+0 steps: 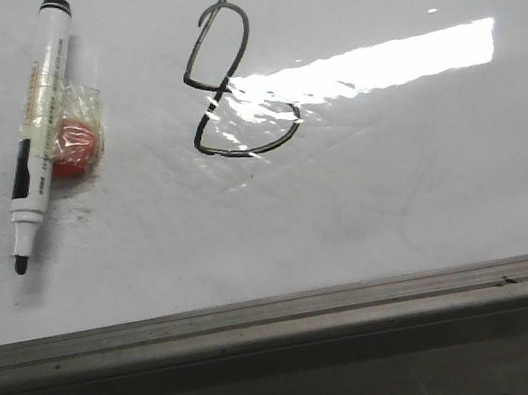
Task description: Write number 8 on whiteboard
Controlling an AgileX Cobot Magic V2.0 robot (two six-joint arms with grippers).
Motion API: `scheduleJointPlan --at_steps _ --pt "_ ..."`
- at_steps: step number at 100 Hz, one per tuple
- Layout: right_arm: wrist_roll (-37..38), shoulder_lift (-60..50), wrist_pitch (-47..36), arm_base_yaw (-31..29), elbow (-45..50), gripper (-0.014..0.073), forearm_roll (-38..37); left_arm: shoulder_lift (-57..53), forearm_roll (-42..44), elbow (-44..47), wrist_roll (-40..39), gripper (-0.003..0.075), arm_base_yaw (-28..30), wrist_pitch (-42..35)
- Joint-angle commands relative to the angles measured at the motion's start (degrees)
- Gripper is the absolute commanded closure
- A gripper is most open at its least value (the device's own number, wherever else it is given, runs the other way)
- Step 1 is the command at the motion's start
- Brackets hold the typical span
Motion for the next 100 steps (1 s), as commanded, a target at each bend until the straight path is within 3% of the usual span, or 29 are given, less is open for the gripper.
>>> scheduleJointPlan --at_steps 1,15,49,61,89,100 --pt "-0.35 0.34 -3.86 -0.11 -1.29 0.0657 -0.79 0.48 -7.9 -0.66 16.28 0.0741 3.91 -7.9" --pt "-0.35 0.34 -3.86 -0.11 -1.29 0.0657 -0.79 0.48 -8.96 3.01 18.62 0.0741 9.9 -14.23" --pt "-0.35 0.34 -3.86 -0.11 -1.29 0.0657 -0.79 -5.18 -10.11 9.37 18.51 0.0741 24.97 -14.93" --pt "-0.35 0.34 -3.86 -0.11 -1.29 0.0657 -0.79 -10.51 -11.37 9.37 18.51 0.0741 27.76 -6.84" --pt "-0.35 0.34 -3.96 -0.11 -1.29 0.0657 -0.79 -10.14 -12.01 9.37 18.06 0.0741 28.16 9.76" --pt "-0.35 0.34 -3.88 -0.11 -1.29 0.0657 -0.79 -10.14 -12.56 9.37 18.06 0.0741 28.16 9.51"
